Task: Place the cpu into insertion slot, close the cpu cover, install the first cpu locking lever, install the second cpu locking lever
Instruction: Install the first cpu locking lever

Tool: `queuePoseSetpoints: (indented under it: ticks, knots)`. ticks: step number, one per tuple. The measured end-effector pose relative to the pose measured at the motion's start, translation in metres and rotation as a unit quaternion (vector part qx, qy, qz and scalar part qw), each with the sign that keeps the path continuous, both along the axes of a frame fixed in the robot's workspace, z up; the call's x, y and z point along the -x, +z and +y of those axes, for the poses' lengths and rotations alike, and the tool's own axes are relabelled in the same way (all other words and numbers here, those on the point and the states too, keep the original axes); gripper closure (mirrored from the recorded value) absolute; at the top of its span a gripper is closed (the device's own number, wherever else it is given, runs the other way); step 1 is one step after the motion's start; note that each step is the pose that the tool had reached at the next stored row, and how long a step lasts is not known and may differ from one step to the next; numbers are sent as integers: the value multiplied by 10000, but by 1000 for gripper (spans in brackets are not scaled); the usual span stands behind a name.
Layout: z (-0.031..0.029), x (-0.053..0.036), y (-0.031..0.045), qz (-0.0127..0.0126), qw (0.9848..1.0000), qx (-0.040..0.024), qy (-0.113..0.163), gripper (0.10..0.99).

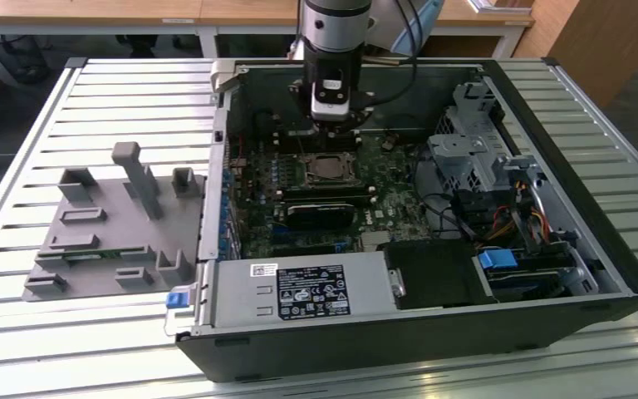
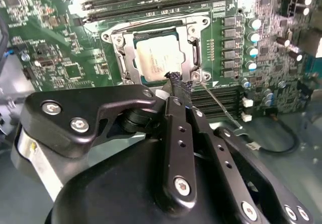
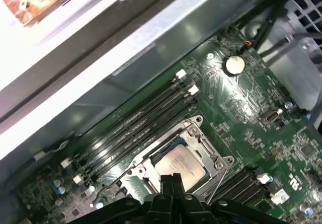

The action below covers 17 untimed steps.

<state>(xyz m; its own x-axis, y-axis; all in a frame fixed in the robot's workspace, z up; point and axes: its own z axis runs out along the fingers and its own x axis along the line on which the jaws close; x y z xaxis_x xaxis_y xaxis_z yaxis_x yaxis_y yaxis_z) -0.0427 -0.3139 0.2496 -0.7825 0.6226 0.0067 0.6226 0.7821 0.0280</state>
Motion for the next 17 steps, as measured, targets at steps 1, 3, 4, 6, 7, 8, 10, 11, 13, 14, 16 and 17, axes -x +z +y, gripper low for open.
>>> queuePoseSetpoints:
  ticks: [1, 3, 4, 6, 7, 8, 10, 11, 13, 14, 16, 17]
  knots:
    - [0, 0, 0, 0, 10000, 0, 65, 980]
    - [0, 0, 0, 0, 9998, 0, 205, 980]
    - [0, 0, 0, 0, 9996, 0, 271, 980]
    - [0, 0, 0, 0, 9992, 0, 406, 980]
    - [0, 0, 0, 0, 9989, 0, 477, 980]
    - [0, 0, 0, 0, 9985, 0, 555, 980]
    - [0, 0, 0, 0, 9974, 0, 725, 980]
    - [0, 0, 0, 0, 9967, 0, 814, 980]
    - [0, 0, 0, 0, 9952, 0, 975, 980]
    - [0, 0, 0, 0, 9944, 0, 1054, 980]
    - [0, 0, -1, 0, 9927, 0, 1209, 980]
    - [0, 0, -1, 0, 9917, 0, 1289, 980]
